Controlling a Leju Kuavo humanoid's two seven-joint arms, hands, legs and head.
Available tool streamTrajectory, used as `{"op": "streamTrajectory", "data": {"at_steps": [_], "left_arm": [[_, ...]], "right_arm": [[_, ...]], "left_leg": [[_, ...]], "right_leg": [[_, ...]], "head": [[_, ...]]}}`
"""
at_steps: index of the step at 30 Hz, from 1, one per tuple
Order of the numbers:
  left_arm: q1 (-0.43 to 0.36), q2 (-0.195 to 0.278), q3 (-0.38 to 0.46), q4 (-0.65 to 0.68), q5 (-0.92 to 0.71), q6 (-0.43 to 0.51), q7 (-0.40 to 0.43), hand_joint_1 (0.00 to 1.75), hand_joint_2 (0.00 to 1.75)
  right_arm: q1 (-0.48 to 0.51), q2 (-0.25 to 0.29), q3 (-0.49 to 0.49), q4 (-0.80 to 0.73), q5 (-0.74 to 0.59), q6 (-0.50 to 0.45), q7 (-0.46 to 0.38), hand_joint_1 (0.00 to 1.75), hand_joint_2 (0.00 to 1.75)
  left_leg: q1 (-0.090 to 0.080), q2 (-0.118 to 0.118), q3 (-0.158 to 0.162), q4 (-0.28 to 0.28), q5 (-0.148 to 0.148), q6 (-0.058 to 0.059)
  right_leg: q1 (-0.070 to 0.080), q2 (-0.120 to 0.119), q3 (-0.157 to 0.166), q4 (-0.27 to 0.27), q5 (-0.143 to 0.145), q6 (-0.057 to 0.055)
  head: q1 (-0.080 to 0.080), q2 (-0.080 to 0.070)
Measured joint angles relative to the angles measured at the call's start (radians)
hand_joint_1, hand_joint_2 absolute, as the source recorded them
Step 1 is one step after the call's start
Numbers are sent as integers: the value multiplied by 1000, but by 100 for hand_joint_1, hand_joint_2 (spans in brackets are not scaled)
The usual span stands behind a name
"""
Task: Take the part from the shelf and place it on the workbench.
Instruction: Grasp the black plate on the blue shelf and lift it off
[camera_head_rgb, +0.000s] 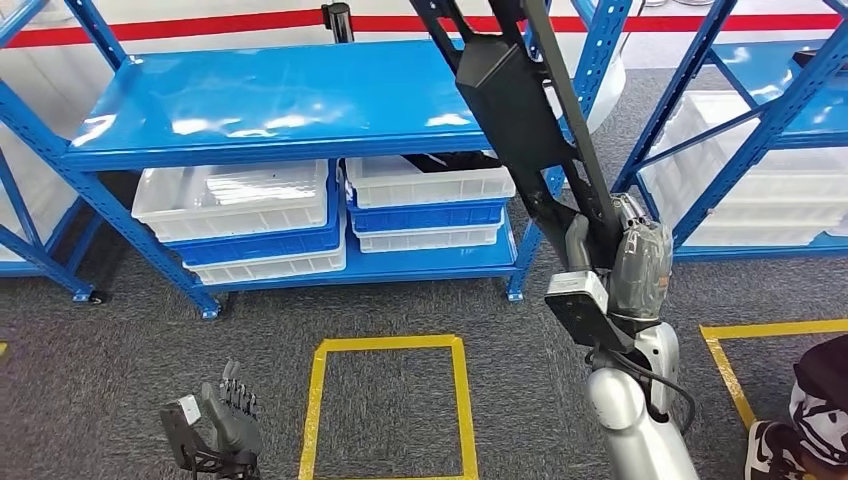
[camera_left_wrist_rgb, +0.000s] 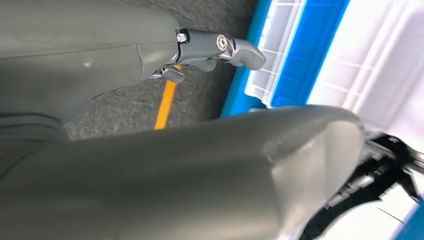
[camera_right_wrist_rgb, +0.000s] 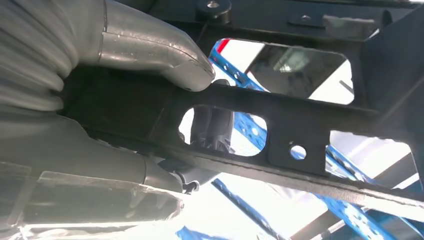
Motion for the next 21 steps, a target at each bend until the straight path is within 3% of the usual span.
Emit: {"op": "streamTrajectory", "data": {"at_steps": [2, 4, 6, 7, 8, 9, 11, 13, 14, 16, 17, 18, 19, 21], "left_arm": [[-10, -1, -14, 1, 0, 0, 0, 0, 0], [-24, -4, -28, 4, 0, 1, 0, 0, 0], [-31, -5, -39, 9, 0, 2, 1, 0, 0], [-32, -5, -43, 11, 0, 2, 1, 0, 0], [-33, -5, -46, 14, 1, 2, 1, 0, 0], [-33, -5, -49, 16, 1, 2, 1, 0, 0], [-37, -5, -59, 19, 3, 3, 1, 0, 0], [-45, -4, -68, 19, 9, 3, 1, 0, 0], [-48, -4, -73, 19, 11, 3, 1, 0, 0], [-50, -3, -82, 20, 16, 6, 0, 0, 0], [-49, -1, -87, 21, 18, 8, 0, 0, 0], [-49, 0, -91, 22, 21, 10, 0, 0, 0], [-48, 1, -97, 22, 23, 11, 1, 0, 0], [-48, 2, -107, 22, 26, 12, 1, 0, 0]], "right_arm": [[14, -9, -7, -15, 3, -2, 0, 175, 175], [21, -21, -15, -26, 2, -2, 2, 175, 175], [27, -31, -22, -32, 1, -2, 4, 175, 175], [31, -36, -24, -33, 1, -2, 5, 175, 175], [34, -40, -27, -34, 0, -2, 5, 175, 175], [36, -43, -28, -35, -1, -2, 5, 175, 175], [37, -48, -29, -37, -4, -3, 4, 175, 175], [41, -51, -30, -45, -7, -7, 2, 175, 175], [45, -53, -31, -49, -8, -10, 0, 175, 175], [64, -55, -34, -54, -11, -20, -3, 175, 175], [77, -57, -36, -56, -13, -25, -7, 175, 175], [91, -58, -38, -60, -17, -30, -11, 175, 175], [105, -60, -41, -65, -22, -35, -16, 175, 175], [130, -64, -47, -72, -34, -44, -30, 175, 175]], "left_leg": [[0, 5, -3, -23, 28, 19], [4, 11, -19, -43, 61, 34], [2, 12, -50, -45, 87, 39], [2, 13, -67, -44, 99, 37], [2, 14, -84, -43, 111, 34], [2, 14, -101, -41, 123, 29], [2, 14, -134, -30, 143, 17], [-2, 13, -162, -14, 161, 4], [-4, 12, -170, -10, 172, 0], [1, 8, -180, -10, 187, -7], [6, 7, -186, -3, 174, -11], [10, 7, -196, 19, 140, -17], [13, 7, -209, 63, 89, -23], [16, 7, -235, 197, -15, -32]], "right_leg": [[2, 2, -11, 8, -8, 6], [5, 3, -46, 83, -77, -7], [2, 4, -88, 214, -157, -12], [1, 4, -97, 268, -171, -6], [-1, 4, -93, 293, -164, 6], [-3, 4, -71, 286, -142, 19], [-10, 4, 22, 178, -107, 37], [-6, 7, 108, 44, -122, 29], [-2, 9, 126, 9, -133, 21], [-3, 7, 115, -1, -128, 1], [-5, 5, 110, 1, -119, -9], [-8, 3, 104, 2, -108, -21], [-10, 1, 96, 2, -96, -31], [-4, 0, 73, 4, -74, -40]], "head": [[0, 0], [4, 0], [7, 0], [8, 0], [8, 0], [9, 0], [9, 0], [8, 0], [6, 0], [3, 0], [2, 0], [1, 0], [1, 0], [-1, 0]]}}
